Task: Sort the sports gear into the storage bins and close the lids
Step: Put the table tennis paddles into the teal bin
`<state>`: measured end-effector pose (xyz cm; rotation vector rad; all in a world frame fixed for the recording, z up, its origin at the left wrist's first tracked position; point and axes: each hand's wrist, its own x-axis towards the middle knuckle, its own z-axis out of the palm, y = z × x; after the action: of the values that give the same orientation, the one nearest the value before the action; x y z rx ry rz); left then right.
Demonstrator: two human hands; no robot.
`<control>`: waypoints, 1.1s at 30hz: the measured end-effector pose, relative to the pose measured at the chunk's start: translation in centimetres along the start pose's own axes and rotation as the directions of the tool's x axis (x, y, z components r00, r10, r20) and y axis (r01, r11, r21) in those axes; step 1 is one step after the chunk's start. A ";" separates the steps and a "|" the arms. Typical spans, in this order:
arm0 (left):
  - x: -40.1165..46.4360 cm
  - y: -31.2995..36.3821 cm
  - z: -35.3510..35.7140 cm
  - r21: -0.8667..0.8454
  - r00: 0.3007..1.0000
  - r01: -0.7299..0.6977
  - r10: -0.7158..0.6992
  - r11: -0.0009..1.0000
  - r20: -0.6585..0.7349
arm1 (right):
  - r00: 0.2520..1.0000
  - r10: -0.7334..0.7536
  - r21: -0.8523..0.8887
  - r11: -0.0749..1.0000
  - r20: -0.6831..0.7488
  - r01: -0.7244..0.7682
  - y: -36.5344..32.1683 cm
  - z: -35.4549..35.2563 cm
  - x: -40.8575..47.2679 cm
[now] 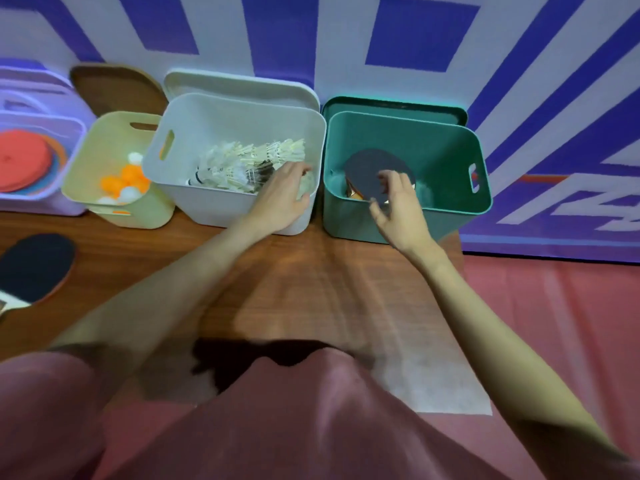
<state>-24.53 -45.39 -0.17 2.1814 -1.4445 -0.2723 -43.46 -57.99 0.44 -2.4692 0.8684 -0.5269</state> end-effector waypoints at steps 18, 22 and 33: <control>-24.2 -19.6 -5.7 0.134 0.938 0.342 -0.346 0.930 0.008 | 0.787 -0.098 -0.146 0.962 0.609 0.232 -18.9 18.4 -9.6; -27.4 -26.3 -7.7 0.139 0.842 0.534 -0.539 0.834 -0.004 | 0.751 -0.091 -0.128 0.965 0.654 0.228 -24.2 22.5 -9.9; -35.0 -40.8 -11.2 0.069 0.457 0.889 -0.886 0.453 -0.073 | 0.726 -0.007 -0.174 0.969 0.688 0.174 -33.1 29.7 -10.4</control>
<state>-1.55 2.09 -15.24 2.8274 -0.1062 -0.5249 -20.50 -19.44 -7.97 -2.6042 0.5072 0.4918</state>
